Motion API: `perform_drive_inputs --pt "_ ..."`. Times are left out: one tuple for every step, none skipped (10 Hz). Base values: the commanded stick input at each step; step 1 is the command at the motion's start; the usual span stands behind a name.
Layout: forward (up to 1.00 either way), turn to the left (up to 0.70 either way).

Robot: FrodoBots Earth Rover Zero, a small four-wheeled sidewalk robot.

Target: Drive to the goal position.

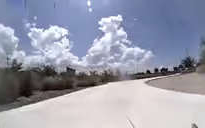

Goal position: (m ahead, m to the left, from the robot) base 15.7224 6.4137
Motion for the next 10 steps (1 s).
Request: perform_drive_inputs --pt "0.85 -0.35" --pt "0.85 -0.35" --pt "0.85 -0.35" --pt "0.85 -0.01" --pt "0.85 -0.01" --pt "0.85 -0.01" --pt "0.85 -0.01" --pt "0.85 -0.01" --pt "0.85 -0.01" --pt "0.85 -0.01"
